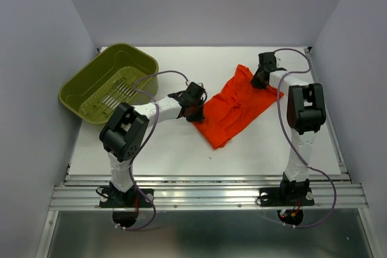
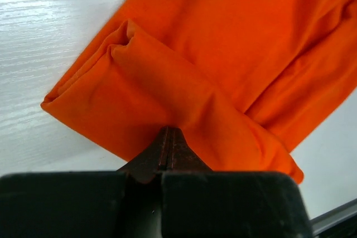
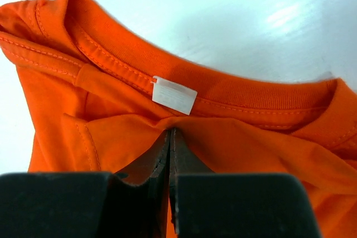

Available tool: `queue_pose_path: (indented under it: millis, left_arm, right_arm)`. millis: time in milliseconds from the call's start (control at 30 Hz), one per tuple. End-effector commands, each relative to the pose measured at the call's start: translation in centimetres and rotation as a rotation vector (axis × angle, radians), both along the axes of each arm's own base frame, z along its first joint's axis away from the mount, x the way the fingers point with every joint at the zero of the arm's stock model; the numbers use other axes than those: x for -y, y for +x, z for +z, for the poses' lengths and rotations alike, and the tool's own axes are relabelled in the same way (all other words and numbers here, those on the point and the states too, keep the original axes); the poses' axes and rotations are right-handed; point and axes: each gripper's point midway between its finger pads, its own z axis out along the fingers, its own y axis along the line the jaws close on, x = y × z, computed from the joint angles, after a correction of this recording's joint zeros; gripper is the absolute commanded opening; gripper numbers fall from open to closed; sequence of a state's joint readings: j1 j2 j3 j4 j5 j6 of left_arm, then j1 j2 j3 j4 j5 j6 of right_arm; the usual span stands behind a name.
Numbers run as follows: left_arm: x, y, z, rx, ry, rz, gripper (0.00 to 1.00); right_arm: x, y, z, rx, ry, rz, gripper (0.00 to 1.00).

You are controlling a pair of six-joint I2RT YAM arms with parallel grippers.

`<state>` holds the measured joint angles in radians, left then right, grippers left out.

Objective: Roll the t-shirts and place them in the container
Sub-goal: Roll the T-shirt to the center of the board.

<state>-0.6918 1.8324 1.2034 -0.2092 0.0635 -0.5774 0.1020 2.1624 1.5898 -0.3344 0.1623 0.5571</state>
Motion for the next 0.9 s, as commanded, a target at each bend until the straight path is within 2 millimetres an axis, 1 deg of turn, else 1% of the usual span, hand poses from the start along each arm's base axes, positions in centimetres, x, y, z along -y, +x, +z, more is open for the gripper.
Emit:
queue_pose_path:
  millis: [0,33,67,100,167,200,233,300,400,433,467,567,600,700,733,767,800,867]
  left_arm:
    - [0.3,0.3,-0.9,-0.005,-0.012,-0.007,0.00]
    - [0.2,0.2,-1.3,-0.014,-0.002,-0.007,0.00]
    - [0.1,0.1,-1.9,-0.024,0.008,-0.010,0.00]
    - [0.0,0.1,-2.2,-0.029,0.014,-0.009,0.00]
    - [-0.1,0.1,-2.7,-0.038,0.024,-0.010,0.00]
    - [-0.1,0.1,-3.0,-0.041,0.028,-0.010,0.00]
    - [-0.2,0.2,-3.2,-0.043,0.033,-0.009,0.00]
    - [-0.1,0.4,-3.0,-0.036,0.034,-0.013,0.00]
    - [0.0,1.0,-2.6,-0.017,0.047,-0.026,0.00]
    - [0.0,1.3,-2.1,0.000,0.053,-0.036,0.00]
    - [-0.2,1.5,-1.8,0.009,0.067,-0.035,0.00]
    - [-0.4,2.2,-0.8,0.040,0.084,-0.046,0.00]
    - [-0.4,2.3,0.0,0.055,0.078,-0.048,0.00]
    - [-0.5,2.6,1.6,0.082,0.071,-0.055,0.00]
    - [-0.5,2.6,2.0,0.090,0.069,-0.056,0.00]
    - [-0.5,2.6,2.7,0.101,0.063,-0.058,0.00]
    - [-0.5,2.7,3.1,0.108,0.060,-0.060,0.00]
    - [-0.6,2.6,3.7,0.115,0.058,-0.062,0.00]
  right_arm:
    - [2.6,-2.5,-0.4,-0.027,-0.038,-0.097,0.04]
    - [2.7,-2.9,-0.4,-0.024,-0.036,-0.112,0.04]
    - [2.9,-4.0,-1.1,-0.045,-0.040,-0.123,0.04]
    - [3.0,-4.1,-0.2,-0.021,-0.036,-0.130,0.04]
    - [3.0,-4.9,0.0,-0.013,-0.020,-0.149,0.04]
    - [3.0,-5.9,0.2,-0.009,-0.014,-0.156,0.04]
    - [3.0,-6.3,0.2,-0.007,-0.007,-0.169,0.04]
    - [2.9,-6.8,0.3,-0.003,0.002,-0.164,0.04]
    - [3.1,-6.9,1.6,0.020,-0.012,-0.149,0.05]
    - [3.1,-6.8,2.2,0.032,-0.015,-0.145,0.06]
    - [3.2,-6.7,3.4,0.057,-0.021,-0.136,0.06]
    - [3.5,-6.4,5.3,0.098,-0.050,-0.117,0.10]
    - [4.1,-6.1,6.2,0.115,-0.057,-0.119,0.13]
    - [6.0,-6.3,6.9,0.092,-0.084,-0.117,0.20]
    - [6.1,-6.3,7.0,0.084,-0.101,-0.095,0.22]
    - [6.7,-6.4,7.1,0.078,-0.110,-0.098,0.24]
    - [6.8,-6.5,7.2,0.072,-0.118,-0.091,0.28]
    - [7.3,-6.9,7.1,0.053,-0.141,-0.074,0.32]
